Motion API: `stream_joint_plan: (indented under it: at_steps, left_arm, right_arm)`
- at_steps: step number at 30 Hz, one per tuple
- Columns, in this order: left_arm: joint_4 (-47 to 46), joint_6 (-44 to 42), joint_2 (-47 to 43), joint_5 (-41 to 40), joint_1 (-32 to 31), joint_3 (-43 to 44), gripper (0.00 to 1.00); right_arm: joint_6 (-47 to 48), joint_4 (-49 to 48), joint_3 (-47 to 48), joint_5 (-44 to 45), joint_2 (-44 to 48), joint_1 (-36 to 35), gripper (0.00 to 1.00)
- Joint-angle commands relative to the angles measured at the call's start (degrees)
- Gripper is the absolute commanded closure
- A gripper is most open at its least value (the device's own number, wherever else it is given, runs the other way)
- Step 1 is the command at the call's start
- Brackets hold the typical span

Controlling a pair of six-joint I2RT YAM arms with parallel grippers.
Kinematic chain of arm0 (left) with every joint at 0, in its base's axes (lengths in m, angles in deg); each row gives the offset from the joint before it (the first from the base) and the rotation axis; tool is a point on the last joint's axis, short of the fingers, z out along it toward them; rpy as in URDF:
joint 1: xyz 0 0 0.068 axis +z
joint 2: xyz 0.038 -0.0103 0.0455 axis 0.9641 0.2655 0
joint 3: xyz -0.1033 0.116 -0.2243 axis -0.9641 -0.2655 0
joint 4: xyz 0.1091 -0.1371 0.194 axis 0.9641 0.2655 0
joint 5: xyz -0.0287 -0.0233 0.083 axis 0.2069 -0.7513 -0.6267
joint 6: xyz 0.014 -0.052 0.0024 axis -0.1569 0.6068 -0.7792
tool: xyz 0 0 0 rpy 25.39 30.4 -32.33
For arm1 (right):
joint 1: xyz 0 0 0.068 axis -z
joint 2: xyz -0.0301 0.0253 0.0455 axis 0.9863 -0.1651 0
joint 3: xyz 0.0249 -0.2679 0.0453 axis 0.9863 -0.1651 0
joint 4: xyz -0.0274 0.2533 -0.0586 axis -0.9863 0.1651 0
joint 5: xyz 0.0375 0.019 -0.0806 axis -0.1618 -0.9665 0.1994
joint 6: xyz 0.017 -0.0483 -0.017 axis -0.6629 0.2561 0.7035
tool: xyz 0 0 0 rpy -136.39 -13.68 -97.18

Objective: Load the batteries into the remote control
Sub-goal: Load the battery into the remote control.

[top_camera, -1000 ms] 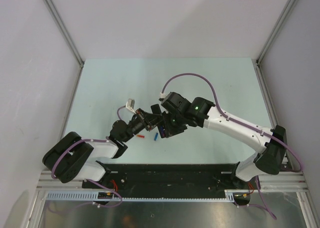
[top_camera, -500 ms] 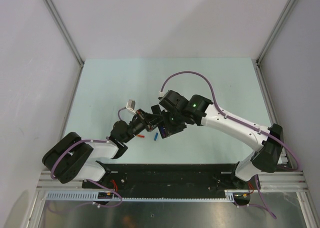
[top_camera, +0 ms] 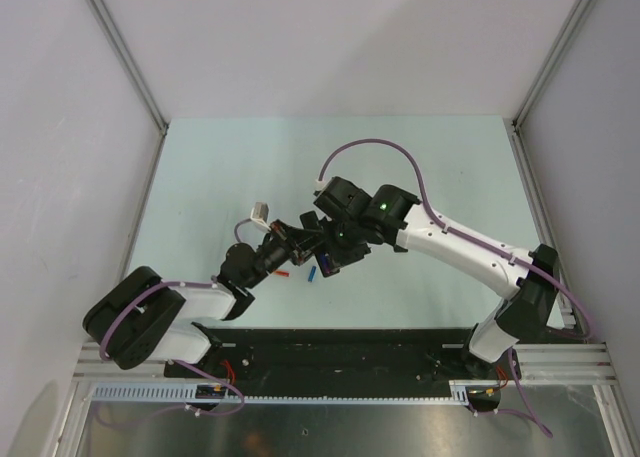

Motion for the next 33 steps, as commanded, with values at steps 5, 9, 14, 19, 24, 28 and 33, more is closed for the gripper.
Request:
stream_joint_plan:
  at_steps: [5,9,14,19,24,28,33]
  left_arm:
    - [-6.8,5.2,-3.7,1.2,-1.3,-0.2,1.00]
    - [-6.8,5.5,-3.4,0.3,-1.3,0.0,1.00]
    - [-6.8,5.4,-2.3,0.3,-1.3,0.7,1.00]
    - [-6.8,5.3,-1.4,0.2,-1.3,0.8,1.00]
    - [-6.8,5.3,-0.9,0.2,-1.3,0.8,1.00]
    - [-6.8,5.2,-1.0,0.2,-1.3,0.7,1.00]
    - [-6.8,5.2,-1.1,0.2,-1.3,0.5,1.00]
  right_arm:
    - [-0.4,-0.3,2.2,3.6,-1.5,0.8,0.91]
    - [-0.4,0.0,2.3,3.7,-1.3,0.5,0.83]
    - [-0.7,0.2,2.5,3.8,-0.8,0.2,0.75]
    - [-1.2,0.2,3.1,3.9,-0.8,-0.1,0.66]
    - [-1.6,0.2,4.1,4.2,-1.0,-0.6,0.61]
    - [-1.8,-0.1,4.8,4.5,-0.5,-0.7,0.59]
    - [-1.9,0.1,5.7,4.7,0.0,-0.6,0.58]
